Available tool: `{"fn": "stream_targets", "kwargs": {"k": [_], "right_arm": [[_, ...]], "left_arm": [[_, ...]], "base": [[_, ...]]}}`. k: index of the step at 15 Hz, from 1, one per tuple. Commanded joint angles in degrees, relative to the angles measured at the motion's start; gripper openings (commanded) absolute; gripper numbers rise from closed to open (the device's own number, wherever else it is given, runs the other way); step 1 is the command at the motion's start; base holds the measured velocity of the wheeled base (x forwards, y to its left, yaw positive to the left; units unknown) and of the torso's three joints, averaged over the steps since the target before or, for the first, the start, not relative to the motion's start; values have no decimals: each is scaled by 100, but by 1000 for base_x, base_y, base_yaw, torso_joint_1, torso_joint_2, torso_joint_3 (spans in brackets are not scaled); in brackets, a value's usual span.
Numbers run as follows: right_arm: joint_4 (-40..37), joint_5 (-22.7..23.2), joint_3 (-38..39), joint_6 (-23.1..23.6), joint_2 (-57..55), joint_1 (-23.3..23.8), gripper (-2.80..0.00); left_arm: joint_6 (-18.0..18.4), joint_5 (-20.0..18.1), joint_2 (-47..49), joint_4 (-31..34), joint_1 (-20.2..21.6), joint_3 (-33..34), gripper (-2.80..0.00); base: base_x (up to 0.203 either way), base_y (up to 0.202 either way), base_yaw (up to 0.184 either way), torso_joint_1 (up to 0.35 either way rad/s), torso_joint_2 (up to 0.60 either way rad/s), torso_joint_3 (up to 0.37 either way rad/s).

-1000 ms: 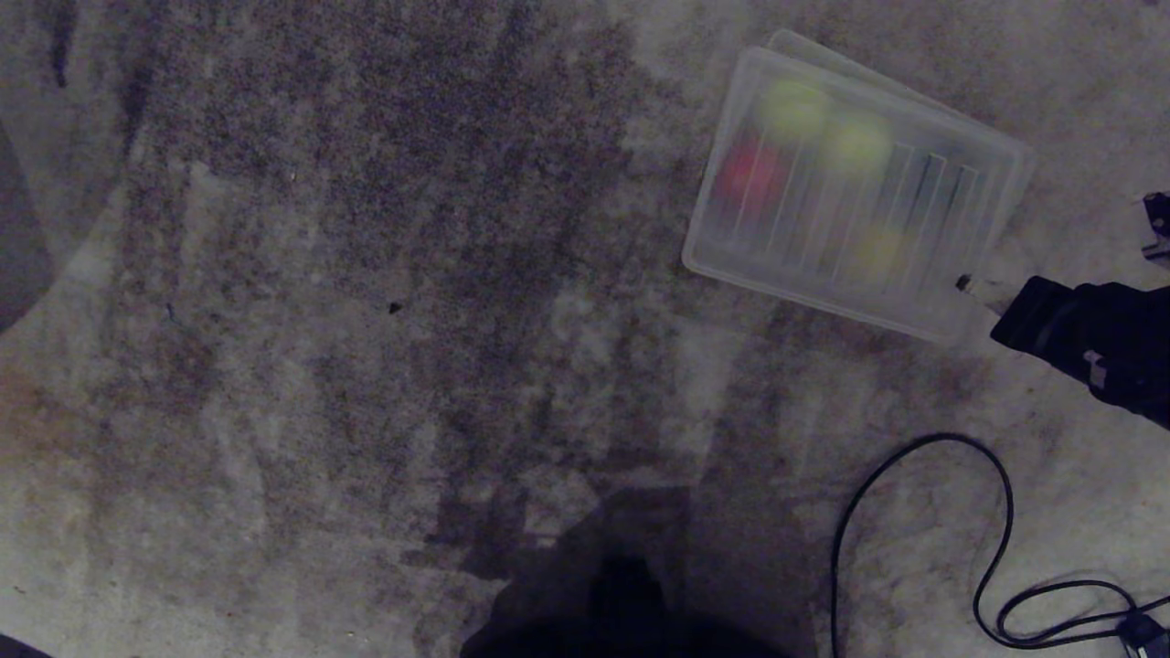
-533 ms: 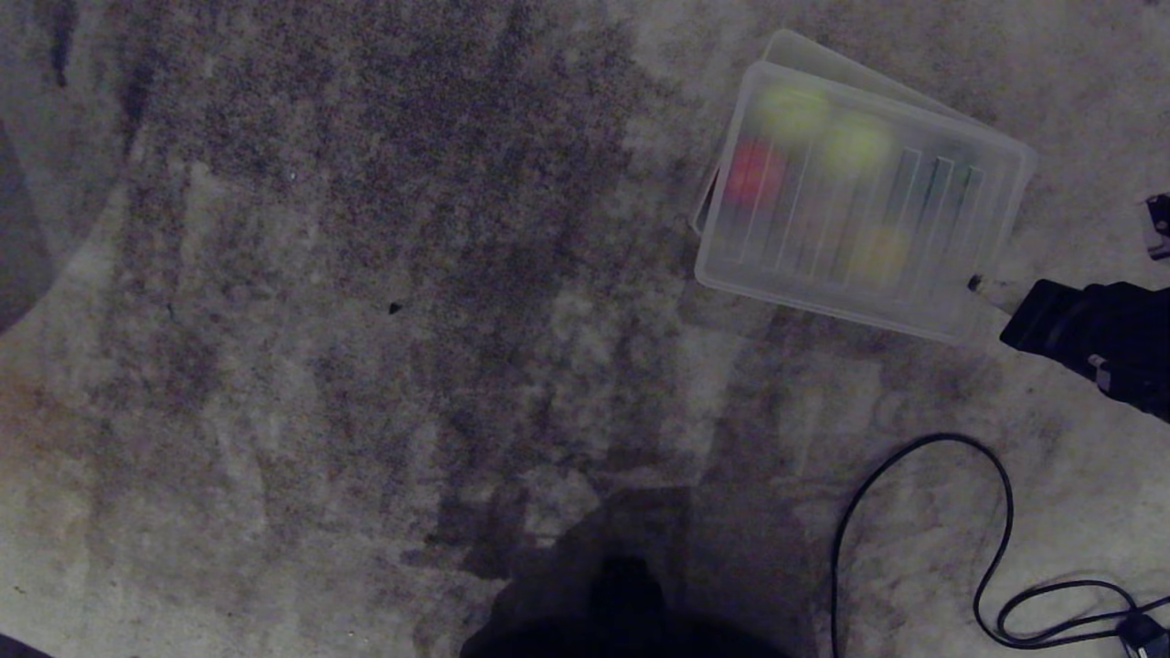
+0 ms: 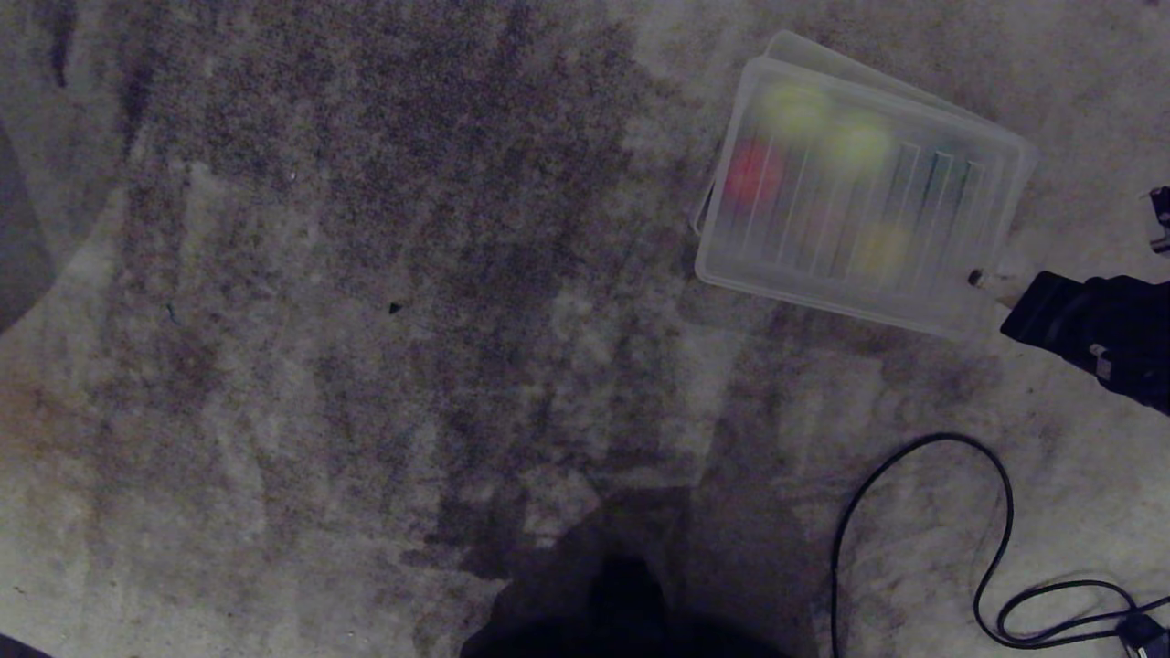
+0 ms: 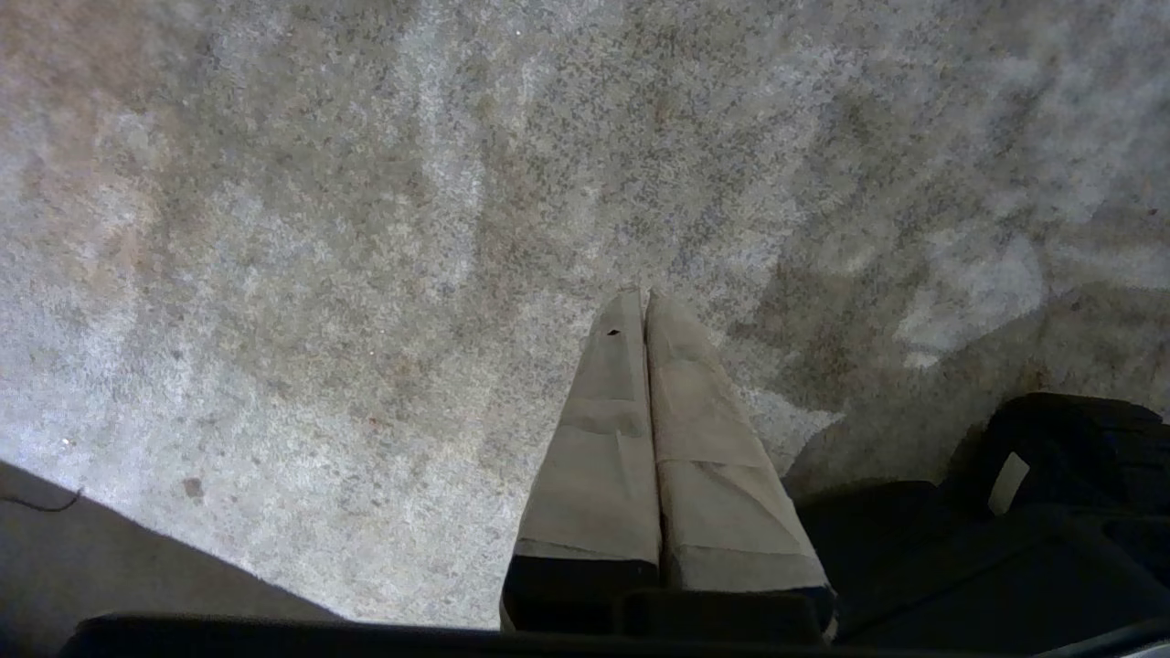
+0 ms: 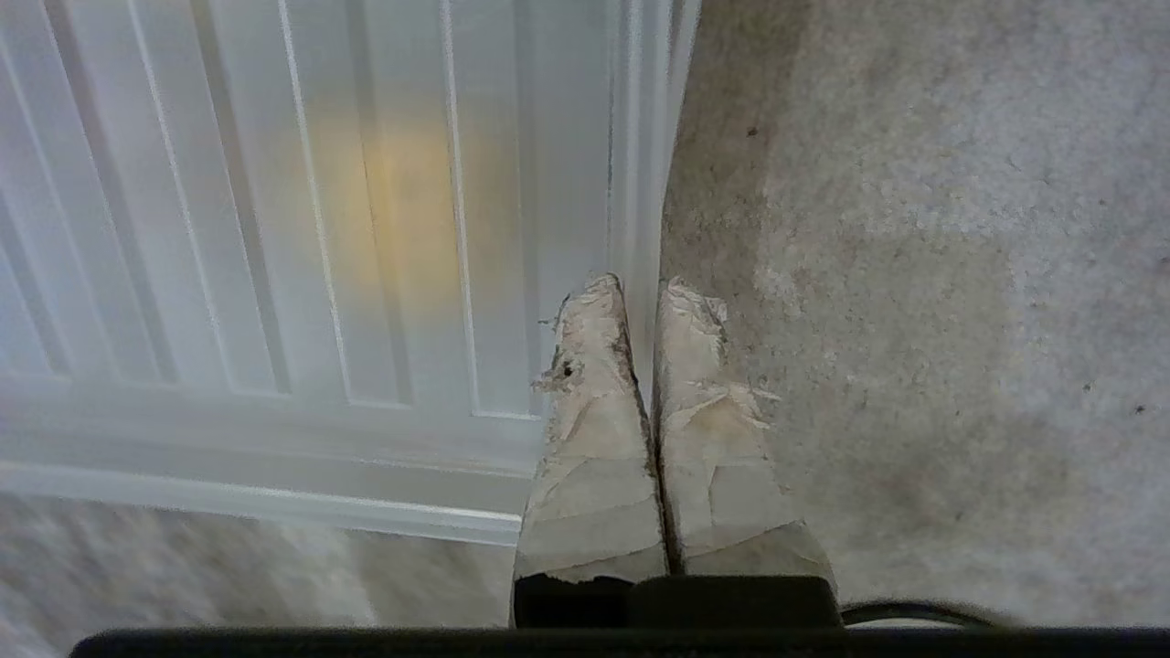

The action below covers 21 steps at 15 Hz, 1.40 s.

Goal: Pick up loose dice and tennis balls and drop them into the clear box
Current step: Close the lid

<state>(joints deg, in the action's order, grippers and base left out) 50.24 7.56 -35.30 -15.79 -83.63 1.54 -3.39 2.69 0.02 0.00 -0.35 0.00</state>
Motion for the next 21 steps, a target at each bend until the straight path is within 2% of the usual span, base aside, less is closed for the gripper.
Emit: {"fn": "stream_targets", "kwargs": {"k": [1,6,7,12,17,18,21], "right_arm": [[36,-1,-21,-90,57,-4,-280],[56,3,-12,-126,31,-26,-280],[48,8,-3,-126,18,-31,0],[36,11,49,-126,8,-39,0],[-124,230,421,-149,764,-39,0],[-215,240,498,-252,955,-41,0],[-669,284,567,-1081,1265,-218,0]], "left_arm": [[-4,-3,-2,0,0,9,-280],[-4,3,-2,0,0,9,-280],[-4,3,-2,0,0,9,-280],[-4,-6,-2,0,0,9,-280],[-4,-4,-2,0,0,9,-280],[-4,0,-2,0,0,9,-280],[-4,3,-2,0,0,9,-280]], "base": [[0,0,0,0,0,0],[0,0,0,0,0,0],[0,0,0,0,0,0],[0,0,0,0,0,0],[0,0,0,0,0,0],[0,0,0,0,0,0],[0,0,0,0,0,0]]}}
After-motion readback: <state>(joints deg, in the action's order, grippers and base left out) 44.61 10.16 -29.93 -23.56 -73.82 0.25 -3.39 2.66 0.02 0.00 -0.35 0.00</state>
